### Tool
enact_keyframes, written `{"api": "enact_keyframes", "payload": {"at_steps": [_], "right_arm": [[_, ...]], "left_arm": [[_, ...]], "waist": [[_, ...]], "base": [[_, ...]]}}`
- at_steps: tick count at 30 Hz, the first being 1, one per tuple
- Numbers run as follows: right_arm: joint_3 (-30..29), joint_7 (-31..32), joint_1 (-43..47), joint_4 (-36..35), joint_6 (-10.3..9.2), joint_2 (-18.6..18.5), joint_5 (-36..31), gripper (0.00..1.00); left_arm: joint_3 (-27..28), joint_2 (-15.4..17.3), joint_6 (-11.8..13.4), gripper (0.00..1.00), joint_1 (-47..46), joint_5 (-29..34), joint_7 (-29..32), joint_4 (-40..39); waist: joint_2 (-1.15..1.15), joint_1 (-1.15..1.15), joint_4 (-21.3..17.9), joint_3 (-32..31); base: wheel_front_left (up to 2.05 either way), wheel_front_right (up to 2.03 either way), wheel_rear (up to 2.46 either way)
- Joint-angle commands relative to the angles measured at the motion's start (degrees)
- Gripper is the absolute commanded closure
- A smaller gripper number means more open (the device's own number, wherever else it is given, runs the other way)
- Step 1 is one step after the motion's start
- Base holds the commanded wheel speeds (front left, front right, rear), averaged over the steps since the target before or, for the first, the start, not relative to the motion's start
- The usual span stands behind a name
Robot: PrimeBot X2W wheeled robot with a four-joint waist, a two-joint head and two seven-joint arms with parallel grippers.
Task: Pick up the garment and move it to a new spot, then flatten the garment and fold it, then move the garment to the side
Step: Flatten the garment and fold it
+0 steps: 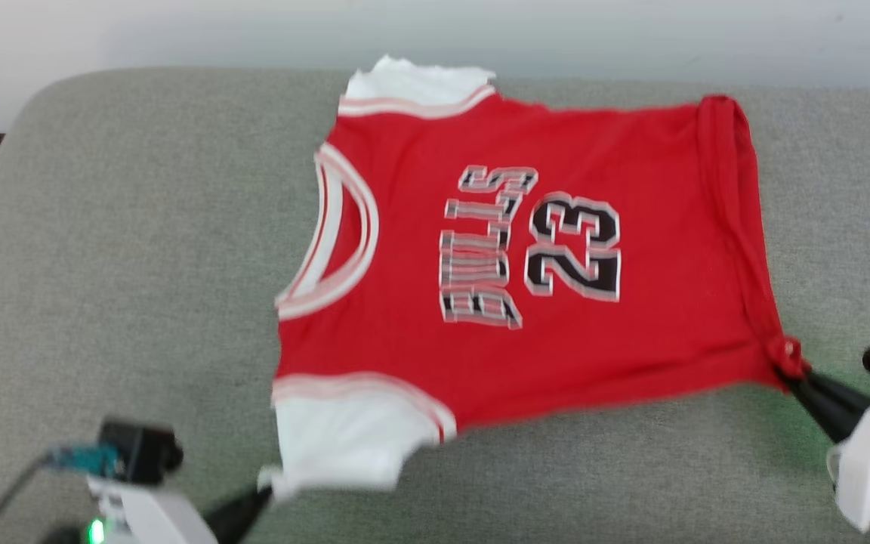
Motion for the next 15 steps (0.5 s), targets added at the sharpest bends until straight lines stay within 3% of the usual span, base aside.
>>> {"api": "enact_keyframes", "payload": {"at_steps": [1, 8, 15], "right_arm": [[-0.85, 0.55, 1.98, -0.98, -0.06, -0.63, 0.34, 1.0], [-4.19, 3.58, 12.5, -6.72, -0.06, -2.39, 2.26, 1.0], [-8.05, 6.49, 19.28, -11.25, -0.06, -1.28, 3.31, 1.0]], "left_arm": [[-0.02, 0.28, 1.15, 1.0, 2.25, -1.47, -0.06, -0.44], [-0.04, -0.29, 5.22, 1.0, 11.69, -7.39, -0.43, -4.6], [0.47, 0.9, 7.84, 1.0, 12.54, -7.5, -1.48, -7.43]], "waist": [[0.0, 0.0, 0.15, -0.58], [0.0, 0.0, 0.54, -1.16], [0.0, 0.0, -0.03, -0.91]], "base": [[0.0, 0.0, 0.0], [0.0, 0.0, 0.0], [0.0, 0.0, 0.0]]}}
